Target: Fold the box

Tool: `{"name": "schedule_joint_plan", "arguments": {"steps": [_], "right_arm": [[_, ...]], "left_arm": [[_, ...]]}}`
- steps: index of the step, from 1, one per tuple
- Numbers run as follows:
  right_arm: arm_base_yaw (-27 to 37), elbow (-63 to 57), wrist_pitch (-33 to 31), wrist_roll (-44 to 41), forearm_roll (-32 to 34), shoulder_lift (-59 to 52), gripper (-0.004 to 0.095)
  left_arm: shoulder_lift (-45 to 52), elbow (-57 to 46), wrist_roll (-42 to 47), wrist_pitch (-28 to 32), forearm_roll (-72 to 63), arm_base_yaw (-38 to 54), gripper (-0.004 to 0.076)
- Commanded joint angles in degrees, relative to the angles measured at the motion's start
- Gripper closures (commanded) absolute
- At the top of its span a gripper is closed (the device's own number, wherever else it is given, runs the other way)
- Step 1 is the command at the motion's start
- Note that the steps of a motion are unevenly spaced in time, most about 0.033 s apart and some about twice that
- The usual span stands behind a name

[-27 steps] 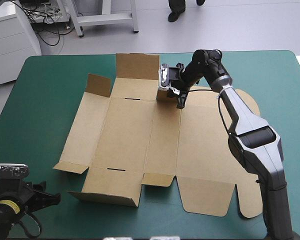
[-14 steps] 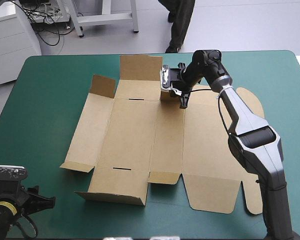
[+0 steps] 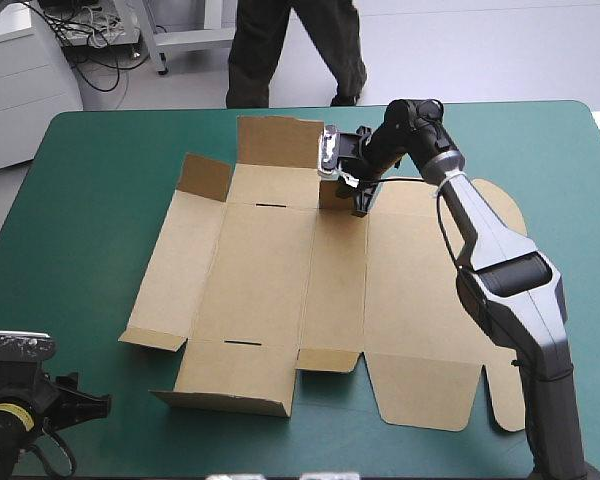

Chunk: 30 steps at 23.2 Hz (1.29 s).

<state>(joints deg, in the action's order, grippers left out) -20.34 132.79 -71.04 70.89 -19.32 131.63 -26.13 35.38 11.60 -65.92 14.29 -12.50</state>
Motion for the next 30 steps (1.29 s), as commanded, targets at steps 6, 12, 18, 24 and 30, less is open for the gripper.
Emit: {"name": "schedule_joint_plan", "arguments": {"steps": [6, 12, 18, 24, 30], "right_arm": [[0.2, 2.3, -0.5, -10.6, 0.2, -4.5, 0.0283], [0.2, 2.4, -0.5, -27.5, 3.7, -8.9, 0.0272], [0.3, 2.4, -0.5, -45.3, 7.3, -18.5, 0.0274], [2.1, -4.4, -0.5, -56.3, 9.3, -33.2, 0.0278], [4.3, -32.4, -0.5, -58.5, 8.7, -55.1, 0.0278]], "left_arm": [[-0.8, 3.6, 0.1, 2.3, 0.0, 0.0, 0.0423], [-4.4, 9.5, 0.1, 2.3, 0.0, 0.0, 0.0325], [-12.2, 16.1, -2.3, 5.1, -0.8, 0.0, 0.0325], [-22.2, 17.1, -5.2, 11.6, -5.4, 0.3, 0.0325], [-33.4, 20.7, -8.9, 13.3, -9.3, 5.3, 0.0327]]}}
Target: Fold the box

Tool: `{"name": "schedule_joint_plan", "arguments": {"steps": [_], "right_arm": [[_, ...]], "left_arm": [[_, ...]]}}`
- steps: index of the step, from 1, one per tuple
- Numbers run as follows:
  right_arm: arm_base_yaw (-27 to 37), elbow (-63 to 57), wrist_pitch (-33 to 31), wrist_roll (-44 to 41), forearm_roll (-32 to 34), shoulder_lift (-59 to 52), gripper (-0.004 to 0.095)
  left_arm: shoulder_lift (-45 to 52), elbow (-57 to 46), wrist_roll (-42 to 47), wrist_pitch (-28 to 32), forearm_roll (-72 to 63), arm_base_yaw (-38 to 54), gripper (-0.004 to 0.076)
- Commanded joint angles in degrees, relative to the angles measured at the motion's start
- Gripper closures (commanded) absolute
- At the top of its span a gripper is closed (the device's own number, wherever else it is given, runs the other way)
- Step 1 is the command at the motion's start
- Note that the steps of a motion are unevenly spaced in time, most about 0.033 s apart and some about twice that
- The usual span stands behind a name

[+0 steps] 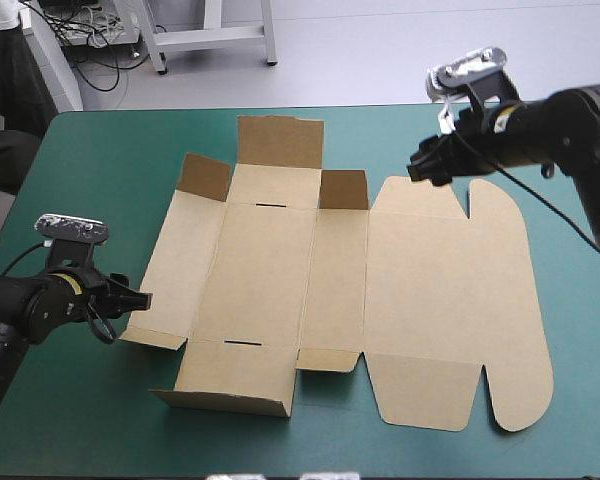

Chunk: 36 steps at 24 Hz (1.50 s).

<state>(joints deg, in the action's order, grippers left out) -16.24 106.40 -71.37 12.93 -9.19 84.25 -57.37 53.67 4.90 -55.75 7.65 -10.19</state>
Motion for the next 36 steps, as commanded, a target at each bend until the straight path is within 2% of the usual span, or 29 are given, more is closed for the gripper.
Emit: {"name": "schedule_joint_plan", "arguments": {"steps": [1, 3, 7, 12, 21, 24, 29, 36], "right_arm": [[0.2, -9.4, -0.1, -0.7, -1.4, -10.3, 0.0278], [0.2, -15.8, -0.1, -1.9, -0.6, -15.9, 0.0278], [0.2, -22.6, -0.1, -3.8, -0.4, -24.1, 0.0278], [0.2, -28.4, -0.1, -6.0, -0.5, -34.2, 0.0278], [0.2, -34.1, -0.1, -8.9, 1.4, -46.7, 0.0278], [0.2, -34.2, -0.1, -9.2, 1.2, -47.2, 0.0278], [0.2, -34.2, -0.1, -9.9, 1.2, -47.2, 0.0278], [0.2, -34.2, -0.1, -10.5, 1.4, -47.2, 0.0278]], "left_arm": [[-3.4, 2.6, -4.9, 3.3, -5.7, 5.6, 0.0327], [-5.7, 2.6, -13.7, 2.8, -15.8, 12.7, 0.0327], [-8.7, 2.6, -25.5, 1.5, -33.0, 24.1, 0.0327], [-13.1, 2.6, -32.6, -1.9, -44.3, 32.4, 0.0327], [-27.4, 2.6, -36.4, -6.9, -46.6, 34.7, 0.0327], [-31.2, 2.6, -41.9, -7.7, -53.2, 34.7, 0.0327], [-37.0, 2.6, -44.4, -9.1, -56.2, 34.6, 0.0327], [-38.2, 2.6, -48.9, -15.6, -66.0, 34.2, 0.0327]]}}
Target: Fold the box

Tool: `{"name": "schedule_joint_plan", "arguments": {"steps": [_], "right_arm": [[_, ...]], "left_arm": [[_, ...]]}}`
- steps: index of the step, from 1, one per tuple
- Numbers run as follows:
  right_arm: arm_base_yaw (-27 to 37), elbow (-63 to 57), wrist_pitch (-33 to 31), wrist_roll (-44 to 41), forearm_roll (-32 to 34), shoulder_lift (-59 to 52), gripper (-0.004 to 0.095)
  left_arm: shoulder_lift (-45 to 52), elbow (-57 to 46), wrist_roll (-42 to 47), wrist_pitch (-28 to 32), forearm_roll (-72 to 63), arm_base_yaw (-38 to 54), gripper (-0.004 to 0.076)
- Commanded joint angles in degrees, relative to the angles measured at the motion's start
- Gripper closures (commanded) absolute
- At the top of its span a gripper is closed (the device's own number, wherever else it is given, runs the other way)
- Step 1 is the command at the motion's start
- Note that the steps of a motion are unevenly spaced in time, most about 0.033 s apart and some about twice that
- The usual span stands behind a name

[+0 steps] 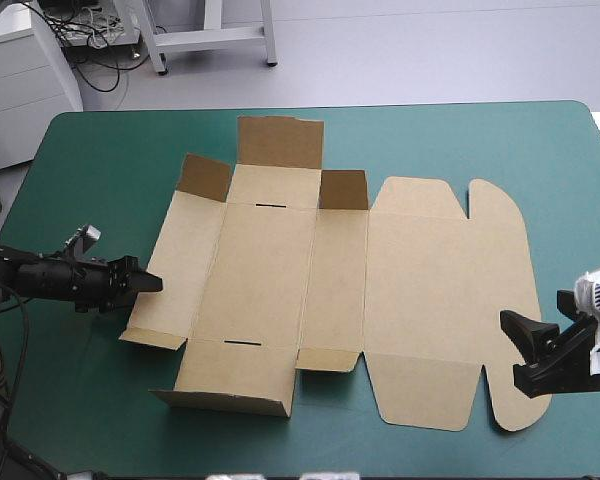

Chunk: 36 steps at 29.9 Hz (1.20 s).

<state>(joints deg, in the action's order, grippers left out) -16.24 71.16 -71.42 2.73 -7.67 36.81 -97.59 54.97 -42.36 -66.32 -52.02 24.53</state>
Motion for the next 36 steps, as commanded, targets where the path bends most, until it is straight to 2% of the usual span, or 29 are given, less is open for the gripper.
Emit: {"name": "schedule_joint_plan", "arguments": {"steps": [1, 14, 18, 25, 31, 36], "right_arm": [[0.2, 1.0, -0.1, -0.3, -0.1, 0.2, 0.0278], [0.2, 1.0, -0.1, -0.3, -0.1, 0.2, 0.0278], [0.2, 1.0, -0.1, -0.3, -0.1, 0.2, 0.0278], [0.2, 1.0, -0.1, -0.3, -0.1, 0.2, 0.0278], [0.2, 1.0, -0.1, -0.3, -0.1, 0.2, 0.0278], [0.2, 1.0, -0.1, -0.3, -0.1, 0.2, 0.0278]], "left_arm": [[2.0, 1.3, -2.1, -5.7, -6.6, -0.8, 0.0327], [2.0, 1.3, -2.2, -7.4, -7.3, -7.8, 0.0336], [2.0, 1.3, -2.2, -7.0, -10.0, -7.8, 0.0437], [2.0, 1.3, -2.2, -6.9, -12.0, -7.8, 0.0749], [2.0, 1.5, -2.8, -6.9, -11.7, -7.9, 0.0756], [2.0, 5.9, -2.8, -7.1, -4.4, -10.8, 0.0756]]}}
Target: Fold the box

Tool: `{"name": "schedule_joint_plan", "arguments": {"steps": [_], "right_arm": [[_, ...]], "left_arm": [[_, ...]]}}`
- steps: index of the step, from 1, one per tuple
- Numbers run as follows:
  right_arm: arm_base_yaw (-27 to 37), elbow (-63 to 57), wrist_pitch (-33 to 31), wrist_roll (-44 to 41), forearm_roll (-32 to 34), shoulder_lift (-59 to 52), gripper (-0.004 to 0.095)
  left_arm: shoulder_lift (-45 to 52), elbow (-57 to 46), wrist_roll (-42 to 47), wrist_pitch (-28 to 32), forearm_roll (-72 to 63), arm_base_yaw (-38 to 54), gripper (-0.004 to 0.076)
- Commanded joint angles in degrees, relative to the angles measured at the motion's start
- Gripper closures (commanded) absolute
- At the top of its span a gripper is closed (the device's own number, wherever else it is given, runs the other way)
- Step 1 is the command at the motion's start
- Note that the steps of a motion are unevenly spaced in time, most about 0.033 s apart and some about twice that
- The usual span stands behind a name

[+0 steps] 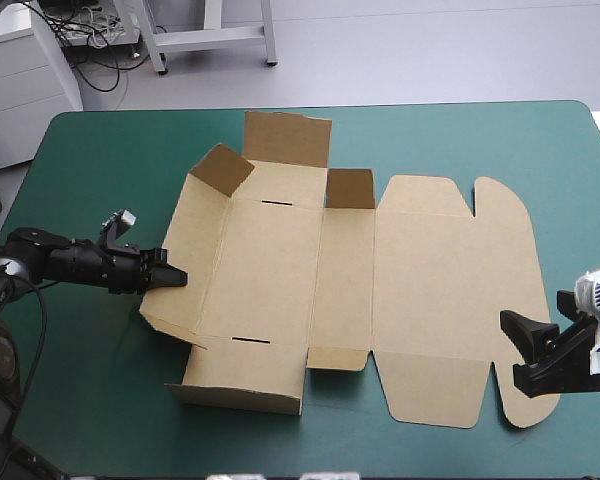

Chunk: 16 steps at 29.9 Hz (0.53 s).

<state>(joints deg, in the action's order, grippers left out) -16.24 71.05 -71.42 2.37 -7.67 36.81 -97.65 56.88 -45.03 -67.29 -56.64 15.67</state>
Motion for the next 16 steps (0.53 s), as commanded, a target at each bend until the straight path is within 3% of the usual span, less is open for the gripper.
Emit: {"name": "schedule_joint_plan", "arguments": {"steps": [1, 10, 16], "right_arm": [[0.2, 1.1, -0.1, 0.1, -0.1, 0.2, 0.0278], [0.2, 1.1, -0.1, 0.1, -0.3, 0.2, 0.0278], [0.2, 1.1, -0.1, 0.1, -0.3, 0.2, 0.0278]], "left_arm": [[2.0, 5.1, -0.2, -6.2, 2.2, -2.8, 0.0756], [2.0, 19.0, 0.5, -3.2, 16.2, -13.4, 0.0756], [1.6, 26.6, 0.7, 2.1, 25.7, -19.2, 0.0756]]}}
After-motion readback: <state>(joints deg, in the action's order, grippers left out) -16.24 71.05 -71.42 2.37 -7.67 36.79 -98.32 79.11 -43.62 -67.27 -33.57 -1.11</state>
